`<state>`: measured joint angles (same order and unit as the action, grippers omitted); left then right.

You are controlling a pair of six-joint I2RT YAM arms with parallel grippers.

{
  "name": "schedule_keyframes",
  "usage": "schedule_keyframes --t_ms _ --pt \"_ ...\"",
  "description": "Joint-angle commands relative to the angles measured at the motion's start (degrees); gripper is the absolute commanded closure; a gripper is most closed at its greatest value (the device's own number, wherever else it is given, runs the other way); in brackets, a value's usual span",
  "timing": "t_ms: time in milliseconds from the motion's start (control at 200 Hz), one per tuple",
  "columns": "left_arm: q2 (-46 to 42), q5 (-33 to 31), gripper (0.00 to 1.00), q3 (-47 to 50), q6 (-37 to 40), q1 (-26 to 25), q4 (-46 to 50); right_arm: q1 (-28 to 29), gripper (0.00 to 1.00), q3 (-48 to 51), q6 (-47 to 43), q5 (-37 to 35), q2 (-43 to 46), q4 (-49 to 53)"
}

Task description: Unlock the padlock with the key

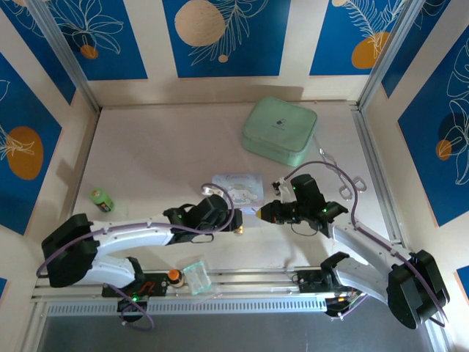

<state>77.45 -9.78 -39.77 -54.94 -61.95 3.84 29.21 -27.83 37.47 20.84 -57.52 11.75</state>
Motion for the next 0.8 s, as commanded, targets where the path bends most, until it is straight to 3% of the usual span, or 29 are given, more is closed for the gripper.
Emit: schedule_keyframes --t_ms 0,330,600,795 --pt "3.8 -2.2 0.35 -1.9 1.2 -1.6 -0.4 -0.2 1.0 0.6 -1.0 -0.3 0.8 0.3" --pt "12.8 -2.7 0.45 -3.0 0.7 -2.7 -8.4 -0.2 1.0 3.7 0.1 -0.8 1.4 -1.5" --pt "16.6 -4.5 0.47 -6.8 -1.2 -3.3 -1.2 -0.2 1.0 5.0 0.5 -0.7 1.0 -2.8" --pt "18.7 -4.2 0.57 -6.9 -2.4 -3.6 -2.2 -0.2 1.0 5.9 0.8 -0.8 0.9 -3.6"
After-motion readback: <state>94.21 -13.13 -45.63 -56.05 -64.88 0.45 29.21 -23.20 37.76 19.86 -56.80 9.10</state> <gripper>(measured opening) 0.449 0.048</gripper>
